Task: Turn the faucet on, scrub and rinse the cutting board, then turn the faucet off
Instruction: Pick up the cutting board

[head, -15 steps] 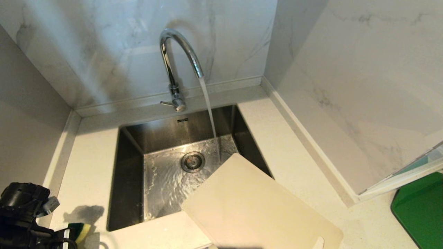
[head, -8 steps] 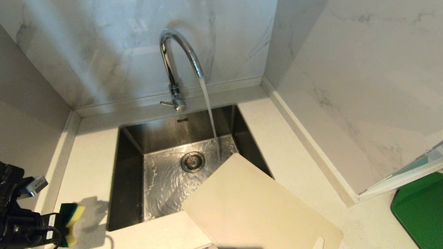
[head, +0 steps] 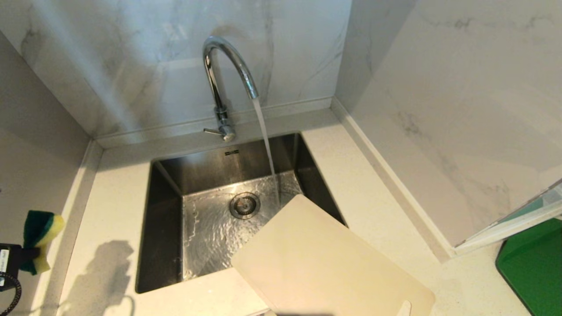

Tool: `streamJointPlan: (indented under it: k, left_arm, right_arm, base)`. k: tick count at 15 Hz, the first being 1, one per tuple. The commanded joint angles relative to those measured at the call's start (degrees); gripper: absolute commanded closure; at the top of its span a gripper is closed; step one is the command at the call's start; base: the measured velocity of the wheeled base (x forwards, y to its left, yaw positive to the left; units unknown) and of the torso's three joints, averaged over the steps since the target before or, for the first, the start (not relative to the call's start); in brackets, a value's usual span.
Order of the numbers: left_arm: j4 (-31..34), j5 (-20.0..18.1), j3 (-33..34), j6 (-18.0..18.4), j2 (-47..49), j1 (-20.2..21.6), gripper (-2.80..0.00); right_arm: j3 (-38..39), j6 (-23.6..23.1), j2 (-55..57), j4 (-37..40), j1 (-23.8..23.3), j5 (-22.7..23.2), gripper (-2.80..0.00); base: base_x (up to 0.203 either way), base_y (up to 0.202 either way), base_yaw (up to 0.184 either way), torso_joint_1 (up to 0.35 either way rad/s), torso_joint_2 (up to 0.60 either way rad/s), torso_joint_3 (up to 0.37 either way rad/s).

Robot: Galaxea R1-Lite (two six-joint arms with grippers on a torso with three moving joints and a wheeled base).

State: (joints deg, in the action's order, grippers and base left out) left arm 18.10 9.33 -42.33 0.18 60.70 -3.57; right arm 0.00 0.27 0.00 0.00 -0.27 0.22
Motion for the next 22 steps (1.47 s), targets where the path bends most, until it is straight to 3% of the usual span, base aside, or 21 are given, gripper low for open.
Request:
streamJointPlan:
  k: [1, 3, 5, 8, 14, 19, 22]
  left_arm:
    - [-0.22, -0.65, -0.54, 3.46, -5.54, 1.24, 0.0]
    - [-0.25, -2.93, -0.24, 4.37, -7.55, 4.27, 0.0]
    - [0.01, -7.57, 0.69, 4.39, -10.6, 8.54, 0.0]
    - [0.27, -12.05, 4.51, 3.62, -15.48, 11.77, 0.0]
    - [-0.61, -12.77, 11.06, 2.44, -23.91, 12.04, 0.0]
    - [-0.59, -13.58, 16.26, 2.49, -35.74, 15.9, 0.0]
    - [-2.77, -15.45, 24.45, 3.31, -40.33, 18.03, 0.0]
  right_arm:
    - [0.09, 0.0, 0.0, 0.0, -0.07, 0.05, 0.0]
    - [0.09, 0.0, 0.0, 0.0, 0.0, 0.04, 0.0]
    - [0.09, 0.0, 0.0, 0.0, -0.03, 0.04, 0.0]
    - [0.09, 0.0, 0.0, 0.0, 0.0, 0.04, 0.0]
    - [0.09, 0.0, 0.0, 0.0, 0.0, 0.04, 0.0]
    - [0.09, 0.0, 0.0, 0.0, 0.0, 0.04, 0.0]
    - [0.09, 0.0, 0.0, 0.0, 0.0, 0.06, 0.0]
  base:
    - [0.0, 0.0, 0.0, 0.0, 0.0, 0.0]
    - [0.0, 0.0, 0.0, 0.0, 0.0, 0.0]
    - [0.0, 0.0, 0.0, 0.0, 0.0, 0.0]
    - [0.0, 0.0, 0.0, 0.0, 0.0, 0.0]
    - [0.0, 0.0, 0.0, 0.0, 0.0, 0.0]
    - [0.0, 0.0, 0.0, 0.0, 0.0, 0.0]
    - [0.0, 0.0, 0.0, 0.0, 0.0, 0.0]
